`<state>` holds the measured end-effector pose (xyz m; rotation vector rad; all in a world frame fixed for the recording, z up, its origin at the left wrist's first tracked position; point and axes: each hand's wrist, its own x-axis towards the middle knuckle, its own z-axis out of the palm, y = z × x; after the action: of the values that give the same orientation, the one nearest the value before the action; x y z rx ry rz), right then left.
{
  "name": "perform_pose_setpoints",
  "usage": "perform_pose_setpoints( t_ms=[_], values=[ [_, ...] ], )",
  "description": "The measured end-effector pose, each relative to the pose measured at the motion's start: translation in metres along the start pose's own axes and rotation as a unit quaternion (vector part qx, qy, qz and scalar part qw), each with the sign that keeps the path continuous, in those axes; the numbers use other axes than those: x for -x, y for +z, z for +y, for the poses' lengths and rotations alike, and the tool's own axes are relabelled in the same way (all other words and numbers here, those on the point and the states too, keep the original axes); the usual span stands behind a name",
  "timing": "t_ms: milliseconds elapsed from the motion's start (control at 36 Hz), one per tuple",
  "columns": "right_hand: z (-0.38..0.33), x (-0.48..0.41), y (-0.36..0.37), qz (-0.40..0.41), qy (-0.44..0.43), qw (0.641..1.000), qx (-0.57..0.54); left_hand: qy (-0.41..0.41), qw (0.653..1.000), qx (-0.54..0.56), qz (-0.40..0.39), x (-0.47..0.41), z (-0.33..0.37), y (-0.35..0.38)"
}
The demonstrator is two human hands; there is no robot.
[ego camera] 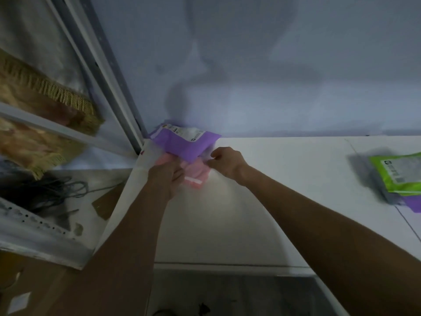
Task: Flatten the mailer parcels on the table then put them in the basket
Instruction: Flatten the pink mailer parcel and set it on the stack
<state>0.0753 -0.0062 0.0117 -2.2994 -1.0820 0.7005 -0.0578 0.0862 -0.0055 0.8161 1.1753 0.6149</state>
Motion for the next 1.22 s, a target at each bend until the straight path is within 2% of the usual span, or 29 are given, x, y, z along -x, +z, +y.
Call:
perform_pose_setpoints(
  t_ms=[83, 167, 333, 500, 583, 778, 972, 1111, 1222],
  values=[
    [0.004, -0.006, 0.016, -0.015, 0.037, 0.998, -0.045, 0.05, 0.997, -0.042, 0.05, -0.013, 0.0, -0.013],
    [0.006, -0.01, 0.03, 0.007, 0.074, 0.993, -0.097, 0.145, 0.961, -0.202, 0.121, -0.027, -0.001, -0.03],
    [0.007, -0.008, 0.04, 0.049, 0.095, 0.982, -0.155, 0.093, 0.952, -0.284, 0.062, -0.044, 0.004, -0.037],
    [0.007, -0.001, 0.039, 0.059, 0.106, 0.982, -0.147, 0.102, 0.932, -0.344, 0.051, -0.028, -0.002, -0.034],
    [0.013, 0.008, 0.037, 0.071, 0.12, 0.976, -0.166, 0.077, 0.938, -0.338, 0.022, -0.013, -0.008, -0.03],
    [0.044, 0.04, 0.019, 0.078, 0.122, 0.963, -0.227, 0.029, 0.934, -0.355, 0.031, 0.026, -0.016, -0.016],
    [0.074, 0.076, -0.021, 0.078, 0.114, 0.941, -0.309, 0.064, 0.946, -0.314, -0.049, 0.062, -0.017, 0.012],
    [0.091, 0.101, -0.057, 0.074, 0.097, 0.959, -0.255, 0.079, 0.944, -0.294, -0.127, 0.083, -0.023, 0.036],
    [0.099, 0.116, -0.083, 0.072, 0.081, 0.963, -0.246, 0.058, 0.932, -0.312, -0.175, 0.092, -0.027, 0.044]
  ],
)
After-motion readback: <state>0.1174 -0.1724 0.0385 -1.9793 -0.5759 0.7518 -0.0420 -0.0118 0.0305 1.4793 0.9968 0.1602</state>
